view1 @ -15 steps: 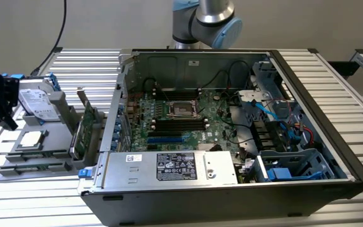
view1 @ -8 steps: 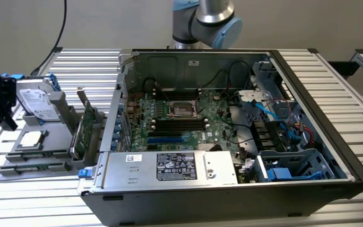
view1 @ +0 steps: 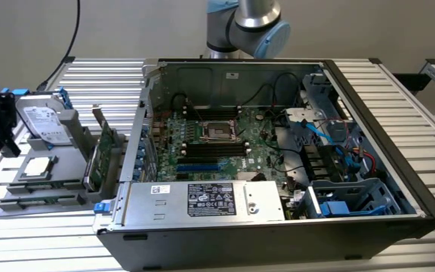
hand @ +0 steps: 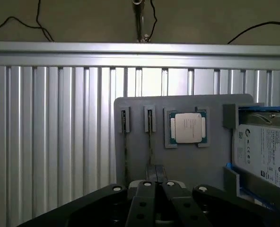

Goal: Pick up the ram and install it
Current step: 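Pick up the ram and move it above insertion slot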

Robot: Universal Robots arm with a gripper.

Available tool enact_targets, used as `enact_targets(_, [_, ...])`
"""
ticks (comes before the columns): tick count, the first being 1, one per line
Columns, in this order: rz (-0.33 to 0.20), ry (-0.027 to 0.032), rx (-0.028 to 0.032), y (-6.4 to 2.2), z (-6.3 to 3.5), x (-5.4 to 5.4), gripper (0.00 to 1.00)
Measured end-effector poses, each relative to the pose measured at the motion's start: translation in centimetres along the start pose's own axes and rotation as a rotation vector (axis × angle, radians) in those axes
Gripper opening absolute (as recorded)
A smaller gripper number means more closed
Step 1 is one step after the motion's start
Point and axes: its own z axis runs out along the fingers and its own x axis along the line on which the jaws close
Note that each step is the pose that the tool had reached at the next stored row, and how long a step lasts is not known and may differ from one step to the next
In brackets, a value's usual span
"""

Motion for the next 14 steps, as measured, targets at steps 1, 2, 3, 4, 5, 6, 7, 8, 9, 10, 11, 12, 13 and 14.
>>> enact_targets(1, [-0.013,0.0006,0.0001,0.00,0.00,0.00,0.11])
enact_targets(2, [-0.014,0.0007,0.0001,0.00,0.00,0.00,0.11])
enact_targets(3, [-0.014,0.0008,0.0000,0.00,0.00,0.00,0.11])
enact_targets(4, [-0.014,0.0007,0.0001,0.00,0.00,0.00,0.11])
enact_targets(5, [-0.014,0.0008,0.0001,0.00,0.00,0.00,0.11])
enact_targets(6, [-0.014,0.0008,0.0001,0.00,0.00,0.00,0.12])
enact_targets(7, [-0.014,0.0007,0.0001,0.00,0.00,0.00,0.16])
enact_targets(8, [-0.014,0.0008,0.0001,0.00,0.00,0.00,0.23])
enact_targets(9, [-0.014,0.0008,0.0001,0.00,0.00,0.00,0.23])
enact_targets(10, [-0.014,0.0008,0.0001,0.00,0.00,0.00,0.23])
enact_targets(11, [-0.014,0.0008,0.0001,0.00,0.00,0.00,0.30])
enact_targets(12, [-0.014,0.0008,0.0001,0.00,0.03,0.02,0.30])
enact_targets(13, [-0.014,0.0007,0.0001,0.00,0.14,0.08,0.30])
enact_targets(14, [-0.014,0.0007,0.0003,-0.01,0.33,0.14,0.30])
